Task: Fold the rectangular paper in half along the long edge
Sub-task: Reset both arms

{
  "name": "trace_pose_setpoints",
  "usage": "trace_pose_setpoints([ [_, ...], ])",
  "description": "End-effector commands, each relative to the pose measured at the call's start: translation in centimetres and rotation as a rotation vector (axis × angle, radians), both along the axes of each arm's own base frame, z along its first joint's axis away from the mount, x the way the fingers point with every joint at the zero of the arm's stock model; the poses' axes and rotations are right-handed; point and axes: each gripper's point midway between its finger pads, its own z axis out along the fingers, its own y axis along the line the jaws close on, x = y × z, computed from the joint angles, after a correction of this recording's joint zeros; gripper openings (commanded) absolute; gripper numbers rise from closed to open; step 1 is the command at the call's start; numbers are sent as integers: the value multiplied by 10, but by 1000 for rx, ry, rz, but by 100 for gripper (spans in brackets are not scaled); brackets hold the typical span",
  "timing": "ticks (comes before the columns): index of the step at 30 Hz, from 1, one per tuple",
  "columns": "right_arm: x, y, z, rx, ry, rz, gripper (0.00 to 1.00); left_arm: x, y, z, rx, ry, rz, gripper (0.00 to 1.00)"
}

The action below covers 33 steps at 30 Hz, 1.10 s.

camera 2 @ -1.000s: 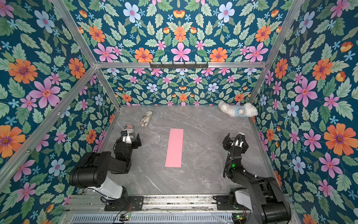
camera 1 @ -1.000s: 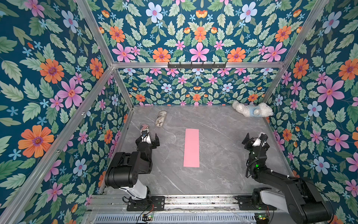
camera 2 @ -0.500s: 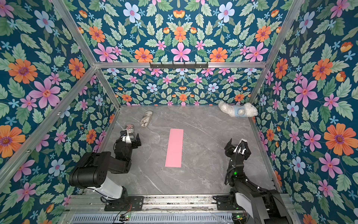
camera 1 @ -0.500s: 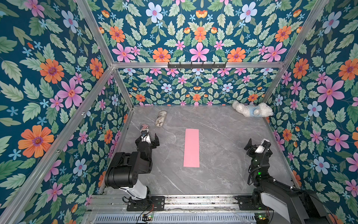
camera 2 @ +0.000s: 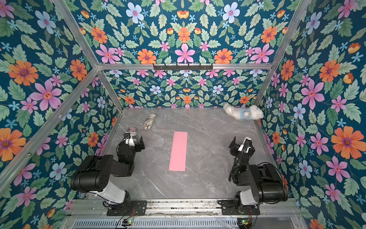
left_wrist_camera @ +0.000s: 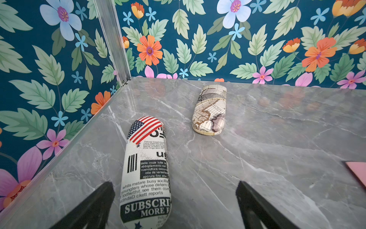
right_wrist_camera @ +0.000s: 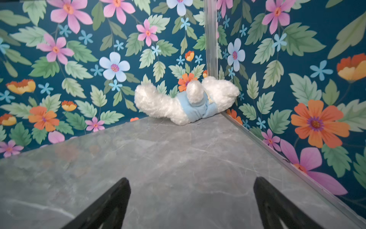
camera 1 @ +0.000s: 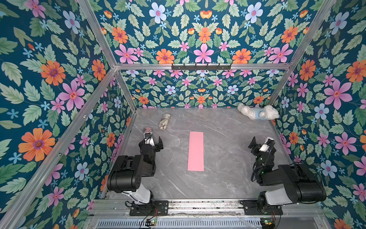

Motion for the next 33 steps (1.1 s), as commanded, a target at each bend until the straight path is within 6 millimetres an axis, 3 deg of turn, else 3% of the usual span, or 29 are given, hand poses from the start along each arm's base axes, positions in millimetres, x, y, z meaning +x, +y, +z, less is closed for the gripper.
trace_pose_setpoints([
  [1,3,7,-10,16,38,51,99,2,-1,0,12,4,-10,100],
  [7,6,25,-10,-14,46,162,99,1,-1,0,12,4,-10,100],
  [33,6,24,-10,-13,48,164,99,2,-1,1,12,4,-10,100],
])
